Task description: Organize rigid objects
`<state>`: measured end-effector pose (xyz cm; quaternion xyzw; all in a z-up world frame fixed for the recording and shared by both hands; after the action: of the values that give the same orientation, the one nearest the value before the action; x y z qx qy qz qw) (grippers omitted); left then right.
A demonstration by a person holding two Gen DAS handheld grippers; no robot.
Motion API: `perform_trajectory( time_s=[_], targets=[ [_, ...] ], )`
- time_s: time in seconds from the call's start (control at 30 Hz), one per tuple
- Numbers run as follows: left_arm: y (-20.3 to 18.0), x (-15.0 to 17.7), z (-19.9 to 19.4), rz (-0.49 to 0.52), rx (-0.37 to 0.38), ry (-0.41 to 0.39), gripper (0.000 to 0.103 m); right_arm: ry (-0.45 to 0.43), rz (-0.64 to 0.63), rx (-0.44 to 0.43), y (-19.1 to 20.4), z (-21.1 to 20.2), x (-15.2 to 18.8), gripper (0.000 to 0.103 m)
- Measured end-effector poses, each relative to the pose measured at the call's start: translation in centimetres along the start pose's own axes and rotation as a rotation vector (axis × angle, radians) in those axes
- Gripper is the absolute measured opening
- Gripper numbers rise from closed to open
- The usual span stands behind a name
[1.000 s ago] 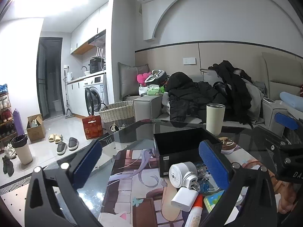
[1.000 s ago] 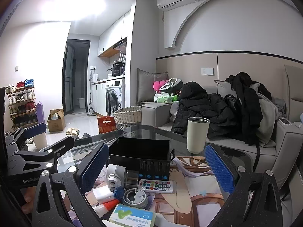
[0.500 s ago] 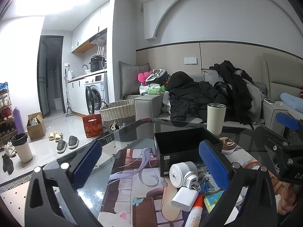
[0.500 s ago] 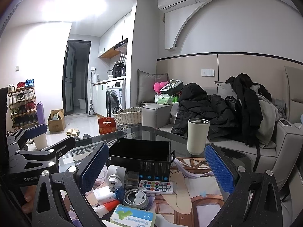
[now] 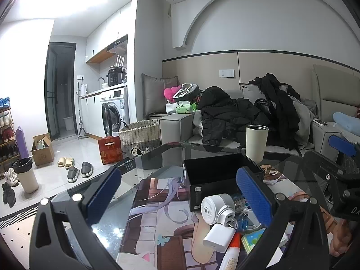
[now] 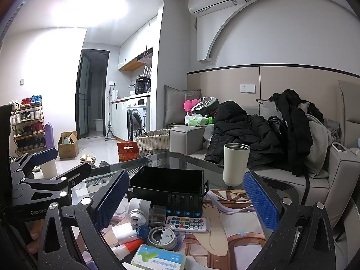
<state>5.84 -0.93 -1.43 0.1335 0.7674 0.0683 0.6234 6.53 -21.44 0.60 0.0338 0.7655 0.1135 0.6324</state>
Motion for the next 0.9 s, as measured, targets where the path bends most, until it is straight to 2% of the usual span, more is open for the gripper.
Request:
perform_trajectory(
  time_s=[0.67,0.8,0.9],
  targets=[
    [-0.5,-0.5,-0.8,0.003,0.034,-0.011,0.103,0.001,-0.02,-0.069,0.2,1.0,-0.3,0.103],
    [-0.5,-0.6,-0.6,0.005,0.046,0.008,0.103,0.027,-0.032,-0.12,0.6,1.0,0.1,0.103],
    [-0.5,-0.4,-0.2,-0.011,0.086,0.035,0.103,0.04,-0.046,-0.119,0.7,1.5,0.3,0.103]
  ],
)
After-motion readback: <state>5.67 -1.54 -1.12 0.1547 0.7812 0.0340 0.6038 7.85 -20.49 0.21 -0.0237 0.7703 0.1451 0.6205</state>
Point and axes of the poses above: each gripper's, at about its wrist camera, not at the fingertips, and z roughly the way its jaws point, y to its left, x to its underside, the point moved 7 cm from there along z, roughly the way its jaws point, and after that the axes turned 15 degrees about z, right-handed, at the moved point
